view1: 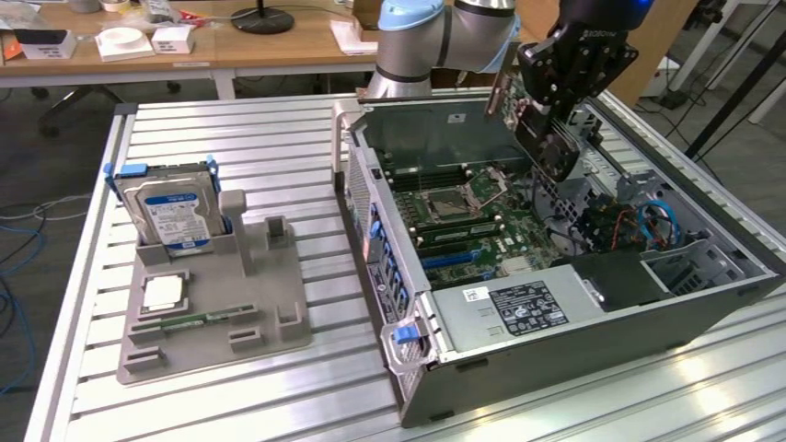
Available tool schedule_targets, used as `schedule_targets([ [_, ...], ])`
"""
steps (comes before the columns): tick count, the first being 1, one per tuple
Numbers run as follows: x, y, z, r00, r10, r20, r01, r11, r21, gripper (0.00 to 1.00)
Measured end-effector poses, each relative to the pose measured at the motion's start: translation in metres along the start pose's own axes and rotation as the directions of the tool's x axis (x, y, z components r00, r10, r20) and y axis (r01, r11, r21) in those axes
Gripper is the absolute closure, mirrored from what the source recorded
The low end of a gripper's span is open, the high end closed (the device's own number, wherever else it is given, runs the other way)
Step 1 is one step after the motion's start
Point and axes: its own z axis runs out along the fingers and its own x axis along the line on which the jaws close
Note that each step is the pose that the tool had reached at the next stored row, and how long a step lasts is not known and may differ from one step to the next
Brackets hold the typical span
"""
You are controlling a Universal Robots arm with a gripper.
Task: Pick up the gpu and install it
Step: 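Insert the gpu into the slot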
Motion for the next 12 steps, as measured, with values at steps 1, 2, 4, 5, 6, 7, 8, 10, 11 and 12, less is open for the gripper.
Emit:
schedule_targets([
  [1, 0.0, 0.0, 0.0, 0.9999, -0.012, -0.0004, 0.012, 0.9999, -0.0003, 0.74],
  [2, 0.0, 0.0, 0.0, 0.9997, -0.023, -0.0009, 0.023, 0.9997, -0.0005, 0.74],
  [4, 0.0, 0.0, 0.0, 0.9989, -0.046, -0.0018, 0.046, 0.9989, -0.0011, 0.74],
  [5, 0.0, 0.0, 0.0, 0.9983, -0.058, -0.0023, 0.058, 0.9983, -0.0013, 0.74],
  [6, 0.0, 0.0, 0.0, 0.9976, -0.069, -0.0028, 0.069, 0.9976, -0.0017, 0.74],
  [7, 0.0, 0.0, 0.0, 0.9965, -0.083, -0.0032, 0.083, 0.9965, -0.0021, 0.74],
  [8, 0.0, 0.0, 0.0, 0.9953, -0.096, -0.0037, 0.096, 0.9954, -0.0024, 0.74],
  [10, 0.0, 0.0, 0.0, 0.9924, -0.123, -0.0047, 0.123, 0.9924, -0.0031, 0.74],
  [11, 0.0, 0.0, 0.0, 0.9907, -0.136, -0.0051, 0.136, 0.9907, -0.0035, 0.74],
  [12, 0.0, 0.0, 0.0, 0.9888, -0.149, -0.0057, 0.149, 0.9888, -0.0039, 0.74],
])
